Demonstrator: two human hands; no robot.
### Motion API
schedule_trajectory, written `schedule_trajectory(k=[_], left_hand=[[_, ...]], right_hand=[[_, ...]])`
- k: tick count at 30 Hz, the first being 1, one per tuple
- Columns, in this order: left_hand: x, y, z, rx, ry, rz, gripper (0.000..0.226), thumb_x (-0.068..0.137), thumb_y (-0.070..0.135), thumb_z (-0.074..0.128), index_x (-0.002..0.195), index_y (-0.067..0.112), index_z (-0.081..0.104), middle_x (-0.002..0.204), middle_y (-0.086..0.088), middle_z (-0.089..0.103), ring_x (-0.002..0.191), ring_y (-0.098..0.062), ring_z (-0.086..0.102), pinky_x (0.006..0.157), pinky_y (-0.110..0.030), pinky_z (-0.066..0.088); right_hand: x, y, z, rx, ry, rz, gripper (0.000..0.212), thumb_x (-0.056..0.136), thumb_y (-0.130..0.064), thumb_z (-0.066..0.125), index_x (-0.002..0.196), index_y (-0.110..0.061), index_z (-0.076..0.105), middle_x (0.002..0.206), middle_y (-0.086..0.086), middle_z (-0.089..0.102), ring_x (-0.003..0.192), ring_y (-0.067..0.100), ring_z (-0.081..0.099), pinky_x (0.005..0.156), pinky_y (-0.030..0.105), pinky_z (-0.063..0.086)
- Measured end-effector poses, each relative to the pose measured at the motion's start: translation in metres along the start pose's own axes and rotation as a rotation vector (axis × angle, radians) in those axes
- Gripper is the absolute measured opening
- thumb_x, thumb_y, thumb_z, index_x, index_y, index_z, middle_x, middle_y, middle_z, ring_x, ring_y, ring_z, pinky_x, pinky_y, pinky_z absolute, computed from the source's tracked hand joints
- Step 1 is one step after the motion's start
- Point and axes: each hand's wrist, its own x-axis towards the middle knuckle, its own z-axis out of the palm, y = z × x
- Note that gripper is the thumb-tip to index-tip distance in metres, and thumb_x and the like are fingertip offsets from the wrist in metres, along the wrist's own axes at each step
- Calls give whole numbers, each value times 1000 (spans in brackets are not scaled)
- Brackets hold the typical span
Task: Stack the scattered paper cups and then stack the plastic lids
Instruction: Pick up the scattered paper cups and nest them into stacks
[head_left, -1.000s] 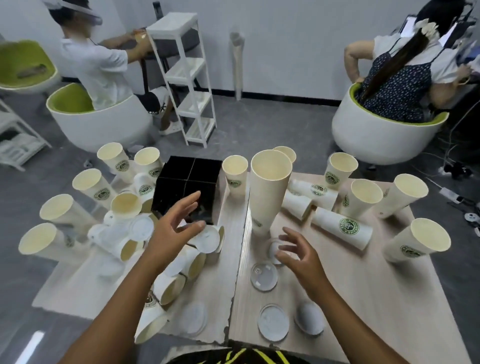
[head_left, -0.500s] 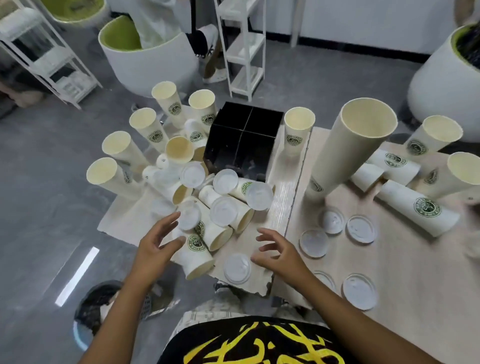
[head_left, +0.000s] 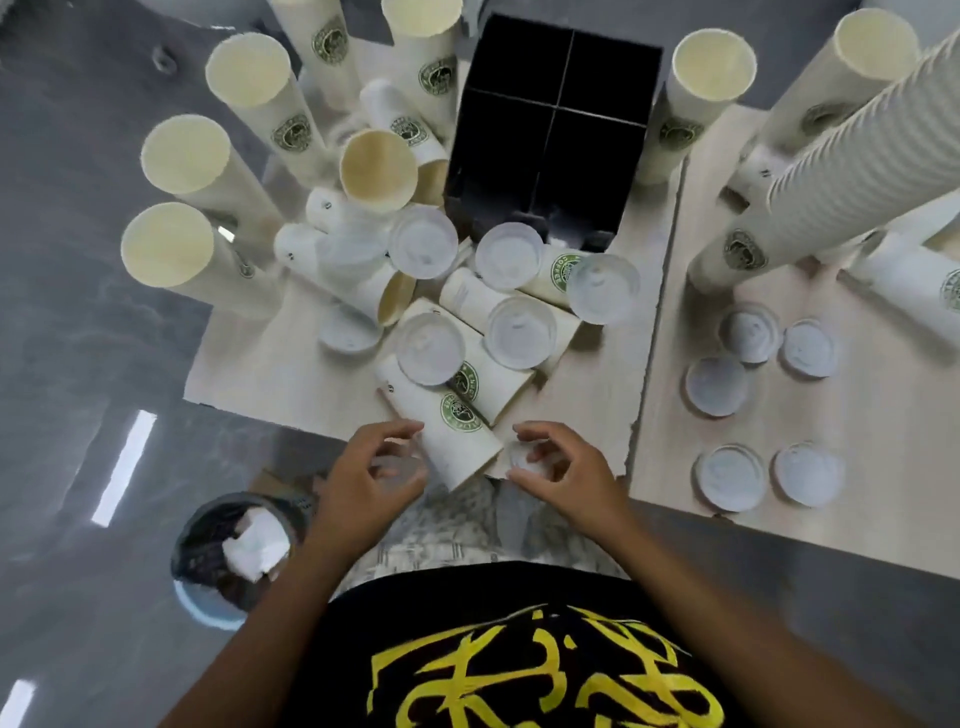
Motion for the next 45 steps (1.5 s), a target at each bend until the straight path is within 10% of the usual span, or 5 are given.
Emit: schedule_trajectory(k=[11,19,29,45], left_hand=[[-9,-5,44,191,75,153,44,74,16,92,99,28,58,96,10,57,88,-7,60,73,-11,44],[-40,13,50,226,353,186,29,81,5,81,94,22,62,89,8,60,78,-9,63,66,-26,55],[-73,42,51,208,552,241,27,82,4,83,90,23,67,82,9,63,77,-11,62,66,-13,47],[-66,53,28,27,596,162,25,85,8,82,88,30,71,88,12,66,83,-13,64,72,-11,47]], right_hand=[[19,-10,19,-163,65,-77,25,89,-3,74,100,-26,73,98,-15,72,86,7,66,76,20,52],[8,-28,15,-181,37,-268,12,91,-8,75,99,-16,72,97,-5,71,85,9,67,75,25,57],[-23,-42,9,-57,-26,-275,3,95,-19,74,95,-19,71,87,-8,73,84,12,70,78,36,59],[-33,-80,20,56,13,-156,9,93,-11,73,88,-18,71,77,0,71,64,7,65,62,16,53]])
